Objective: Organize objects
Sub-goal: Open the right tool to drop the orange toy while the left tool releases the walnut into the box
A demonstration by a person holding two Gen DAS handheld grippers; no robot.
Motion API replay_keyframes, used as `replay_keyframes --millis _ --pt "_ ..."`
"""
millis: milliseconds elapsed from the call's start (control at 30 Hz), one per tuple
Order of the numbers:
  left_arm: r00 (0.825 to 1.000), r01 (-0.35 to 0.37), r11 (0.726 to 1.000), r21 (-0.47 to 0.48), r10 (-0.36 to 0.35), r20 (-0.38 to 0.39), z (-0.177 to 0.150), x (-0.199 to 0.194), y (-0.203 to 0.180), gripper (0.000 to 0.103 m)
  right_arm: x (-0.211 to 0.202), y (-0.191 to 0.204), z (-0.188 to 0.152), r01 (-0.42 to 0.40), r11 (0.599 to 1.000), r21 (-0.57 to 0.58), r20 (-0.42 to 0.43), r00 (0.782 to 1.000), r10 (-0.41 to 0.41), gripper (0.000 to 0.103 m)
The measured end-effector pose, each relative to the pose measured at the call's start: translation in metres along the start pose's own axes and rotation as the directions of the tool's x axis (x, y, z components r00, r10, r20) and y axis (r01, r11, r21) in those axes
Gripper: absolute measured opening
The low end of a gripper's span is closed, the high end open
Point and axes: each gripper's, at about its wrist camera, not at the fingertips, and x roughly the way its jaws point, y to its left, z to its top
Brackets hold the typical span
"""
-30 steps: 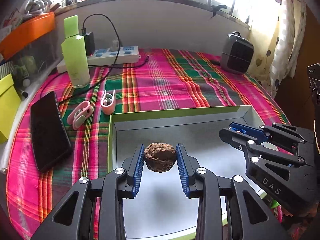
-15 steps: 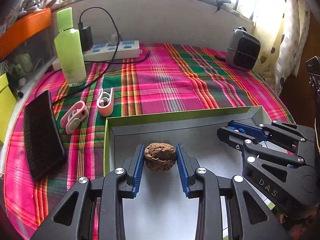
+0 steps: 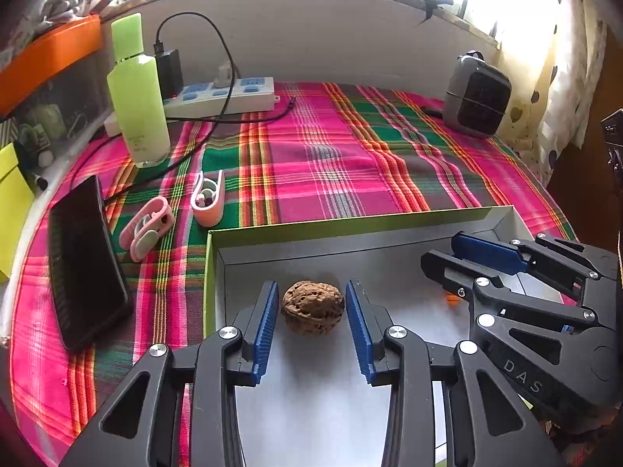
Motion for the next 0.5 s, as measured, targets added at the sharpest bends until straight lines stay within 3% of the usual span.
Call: replay_keyframes --millis 100,500 --pt "1.0 -0.001 1.0 -0.003 0.001 0.001 0.0 -0.002 0.001 0.039 -0.002 0.0 0.0 0.017 1.0 -0.001 0.012 1.0 -0.017 0.043" --pt "1.0 0.003 1.0 -0.009 -0.002 0.027 -0.008 -0.024 -0.002 0.043 -0.024 -0.003 -0.01 0.014 1.0 0.028 0.05 0.999 -0.015 0.045"
